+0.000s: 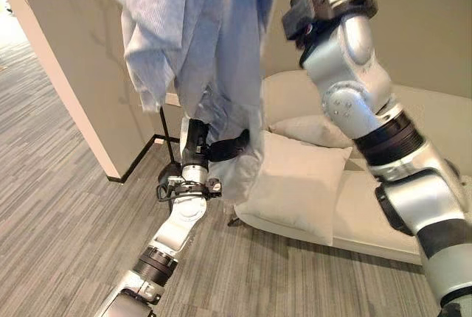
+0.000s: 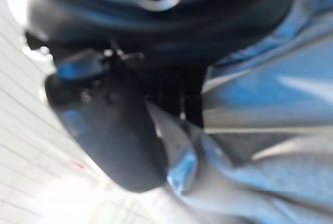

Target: Hang the clothes on the sofa on the clothes rack.

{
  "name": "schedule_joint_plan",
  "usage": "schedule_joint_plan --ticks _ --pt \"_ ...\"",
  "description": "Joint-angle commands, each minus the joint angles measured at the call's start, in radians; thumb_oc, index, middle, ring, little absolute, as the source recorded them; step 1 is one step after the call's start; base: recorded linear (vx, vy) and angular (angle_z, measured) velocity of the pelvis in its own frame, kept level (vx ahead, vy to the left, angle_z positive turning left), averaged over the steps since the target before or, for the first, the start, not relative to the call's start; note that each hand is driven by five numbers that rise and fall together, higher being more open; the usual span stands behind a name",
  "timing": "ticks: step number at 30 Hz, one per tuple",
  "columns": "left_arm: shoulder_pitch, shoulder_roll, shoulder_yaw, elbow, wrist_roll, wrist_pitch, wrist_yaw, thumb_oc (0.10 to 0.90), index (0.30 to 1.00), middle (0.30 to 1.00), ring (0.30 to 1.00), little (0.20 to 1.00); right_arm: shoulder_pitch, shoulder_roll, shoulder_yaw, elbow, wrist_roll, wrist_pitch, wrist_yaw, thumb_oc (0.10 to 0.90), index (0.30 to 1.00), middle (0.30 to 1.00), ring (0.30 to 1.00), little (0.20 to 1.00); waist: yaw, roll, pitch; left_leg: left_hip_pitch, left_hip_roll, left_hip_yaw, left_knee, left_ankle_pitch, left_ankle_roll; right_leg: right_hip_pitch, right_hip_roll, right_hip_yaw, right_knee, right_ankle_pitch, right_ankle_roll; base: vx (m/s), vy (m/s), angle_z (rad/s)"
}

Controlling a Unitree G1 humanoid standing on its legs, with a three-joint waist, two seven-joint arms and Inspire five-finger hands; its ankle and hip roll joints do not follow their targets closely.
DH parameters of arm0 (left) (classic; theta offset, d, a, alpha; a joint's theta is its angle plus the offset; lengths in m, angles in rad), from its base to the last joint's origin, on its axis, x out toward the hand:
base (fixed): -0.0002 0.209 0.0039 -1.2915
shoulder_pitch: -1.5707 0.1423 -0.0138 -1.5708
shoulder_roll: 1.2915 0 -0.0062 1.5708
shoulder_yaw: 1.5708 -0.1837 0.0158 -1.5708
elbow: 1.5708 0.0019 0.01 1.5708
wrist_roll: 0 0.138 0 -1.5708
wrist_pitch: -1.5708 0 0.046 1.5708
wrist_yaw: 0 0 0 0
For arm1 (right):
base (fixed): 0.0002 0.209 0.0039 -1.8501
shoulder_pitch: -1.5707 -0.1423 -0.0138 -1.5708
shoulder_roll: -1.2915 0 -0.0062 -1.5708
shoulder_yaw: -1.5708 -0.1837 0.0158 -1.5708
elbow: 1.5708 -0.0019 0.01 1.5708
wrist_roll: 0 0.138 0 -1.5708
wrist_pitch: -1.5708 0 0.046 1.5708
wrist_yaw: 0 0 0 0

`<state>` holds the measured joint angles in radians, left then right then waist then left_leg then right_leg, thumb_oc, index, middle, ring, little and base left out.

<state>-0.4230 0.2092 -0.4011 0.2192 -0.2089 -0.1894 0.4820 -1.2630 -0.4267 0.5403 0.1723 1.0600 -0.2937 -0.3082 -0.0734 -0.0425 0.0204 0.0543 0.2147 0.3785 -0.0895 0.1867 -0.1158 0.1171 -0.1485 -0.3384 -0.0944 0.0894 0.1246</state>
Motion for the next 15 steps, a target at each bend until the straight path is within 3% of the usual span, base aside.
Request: schedule_joint_plan --ticks 1,2,3,4,5,9,15 --pt "-0.217 -0.015 -0.013 0.088 0.154 -0.005 0.086 0.800 0.900 0.900 0.900 0.900 -0.044 -0.004 -0.067 -0.102 0.074 -0.160 0.032 0.400 0.300 0.300 0.300 0.300 0.034 -0.019 -0.086 0.082 0.022 0.002 0.002 -0.149 -0.030 -0.045 -0.016 0.020 0.012 -0.040 0.028 0.00 -0.007 -0.17" --pt "-0.235 -0.032 -0.011 0.123 0.198 0.022 0.119 0.800 0.900 0.900 0.900 0.900 0.011 0.020 -0.069 -0.181 0.088 -0.177 0.046 0.400 0.300 0.300 0.300 0.300 0.027 -0.015 -0.082 0.081 0.021 0.005 0.002 -0.148 -0.029 -0.049 -0.017 0.024 0.012 -0.038 0.028 0.00 -0.011 -0.18" --pt "-0.248 -0.050 -0.009 0.167 0.213 0.045 0.143 0.700 0.749 0.749 0.749 0.749 0.073 0.029 -0.068 -0.264 0.085 -0.185 0.056 0.400 0.300 0.300 0.300 0.300 0.022 -0.011 -0.080 0.078 0.019 0.008 0.002 -0.146 -0.028 -0.053 -0.018 0.024 0.013 -0.037 0.027 0.01 -0.013 -0.11" --pt "-0.253 -0.057 -0.004 0.185 0.208 0.047 0.146 0.444 0.366 0.366 0.366 0.366 0.099 0.021 -0.064 -0.293 0.077 -0.184 0.057 0.400 0.300 0.300 0.300 0.300 0.022 -0.010 -0.080 0.077 0.019 0.009 0.002 -0.145 -0.028 -0.055 -0.018 0.024 0.013 -0.036 0.027 0.01 -0.013 -0.05" --pt "-0.253 -0.059 -0.004 0.187 0.208 0.046 0.146 0.400 0.300 0.300 0.300 0.300 0.102 0.020 -0.064 -0.297 0.075 -0.183 0.055 0.400 0.300 0.300 0.300 0.300 0.022 -0.010 -0.081 0.076 0.019 0.009 0.002 -0.145 -0.028 -0.056 -0.018 0.023 0.013 -0.036 0.027 0.00 0.000 0.00" --pt "-0.201 -0.052 0.052 0.156 0.185 0.045 0.156 0.400 0.300 0.300 0.300 0.300 0.150 -0.044 -0.052 -0.363 0.064 -0.168 0.073 0.400 0.300 0.300 0.300 0.300 0.020 -0.011 -0.077 0.071 0.018 0.016 0.002 -0.143 -0.029 -0.066 -0.017 0.027 0.013 -0.030 0.028 0.01 -0.016 -0.06" --pt "-0.026 0.026 0.206 0.013 0.233 0.045 0.237 0.400 0.300 0.300 0.300 0.300 0.254 -0.143 -0.127 -0.382 0.079 -0.183 0.074 0.400 0.300 0.300 0.300 0.300 0.032 -0.012 -0.072 0.069 0.022 0.026 0.002 -0.145 -0.032 -0.075 -0.014 0.031 0.010 -0.029 0.031 0.03 -0.012 -0.11"
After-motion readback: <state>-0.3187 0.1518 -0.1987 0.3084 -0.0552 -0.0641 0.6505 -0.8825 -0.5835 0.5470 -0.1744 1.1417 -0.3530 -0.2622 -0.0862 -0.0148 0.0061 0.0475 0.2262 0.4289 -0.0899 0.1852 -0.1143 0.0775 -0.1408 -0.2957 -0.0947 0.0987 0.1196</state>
